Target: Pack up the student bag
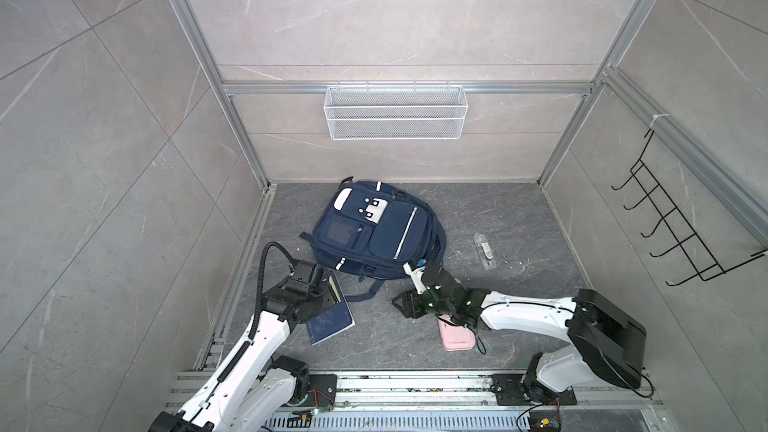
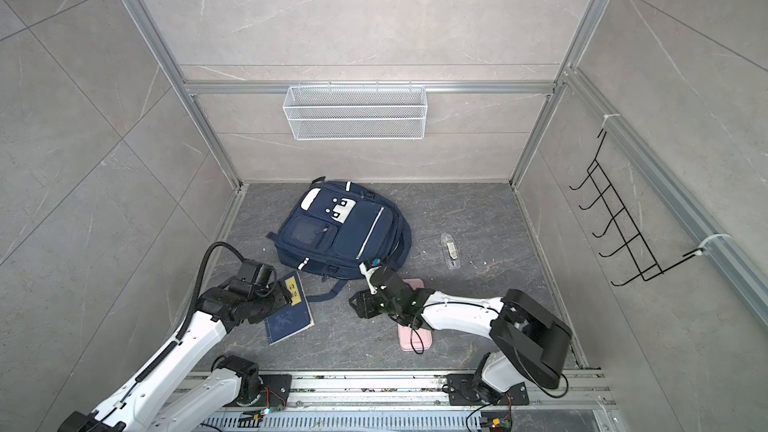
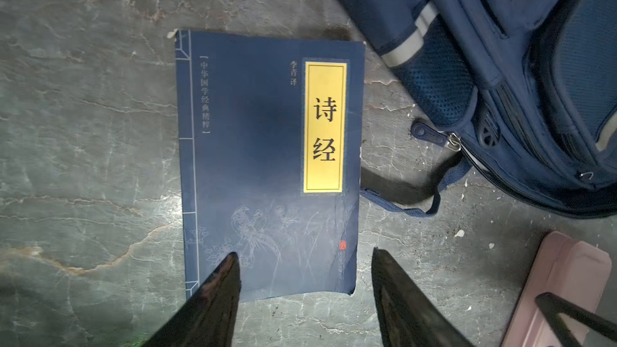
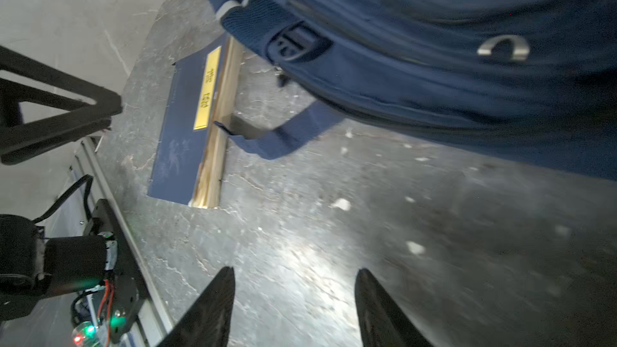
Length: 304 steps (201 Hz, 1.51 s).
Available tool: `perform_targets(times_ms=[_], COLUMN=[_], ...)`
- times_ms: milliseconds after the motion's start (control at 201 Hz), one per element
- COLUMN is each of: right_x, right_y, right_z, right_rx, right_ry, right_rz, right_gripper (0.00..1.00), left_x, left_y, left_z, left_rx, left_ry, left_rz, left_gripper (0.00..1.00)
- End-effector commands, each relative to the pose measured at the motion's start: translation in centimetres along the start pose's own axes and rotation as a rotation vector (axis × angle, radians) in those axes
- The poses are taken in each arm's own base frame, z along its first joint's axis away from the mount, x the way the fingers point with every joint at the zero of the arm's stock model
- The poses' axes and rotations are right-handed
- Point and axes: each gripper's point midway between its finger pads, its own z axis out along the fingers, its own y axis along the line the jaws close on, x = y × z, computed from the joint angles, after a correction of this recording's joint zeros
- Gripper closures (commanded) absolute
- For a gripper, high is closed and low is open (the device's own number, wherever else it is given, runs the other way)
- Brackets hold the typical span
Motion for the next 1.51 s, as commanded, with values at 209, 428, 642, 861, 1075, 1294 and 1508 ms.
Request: perform_targets(times_ms=[209,428,642,861,1075,1294,1508], right_x=[0.5,1.0,1.1,0.9,-0.3,-2.5,-4.8], right_y=[6.1,6.9,6.9,6.8,5.5,2.5,0.0], right_z=[5.2,7.8,10.2,12.1,13.3,13.4,13.3], right_rx=[-0.163,-0.162,-0.143,-0.117,-0.050,0.022,0.052], right_ry=[0.119,0.176,0.216,0.243,0.252,0.206,0.162], right_rz=[0.028,0.032,0.051,0.063,0.068,0.136,0.201], right_gripper=[0.39,0.39,0.40,0.40,0.40,0.40,0.40], left_x=[-0.7,-1.8,-1.8,-1.9,-1.4,-0.6,0.4], left_y=[3.4,4.7,5.4,5.7,5.2,4.8,4.8], left_z=[2.1,3.1,4.6,5.6,6.5,6.8,7.1], left_rx=[-0.039,-0.045,-0.071,-0.081,-0.048,-0.017,0.001], left_ry=[0.037,0.001,0.015,0.011,0.038,0.069,0.098], left_rz=[-0.210,-0.284,-0.294,-0.283,-0.273,-0.262,-0.247], left_gripper=[0.35,0.35,0.35,0.35,0.35,0.35,0.36])
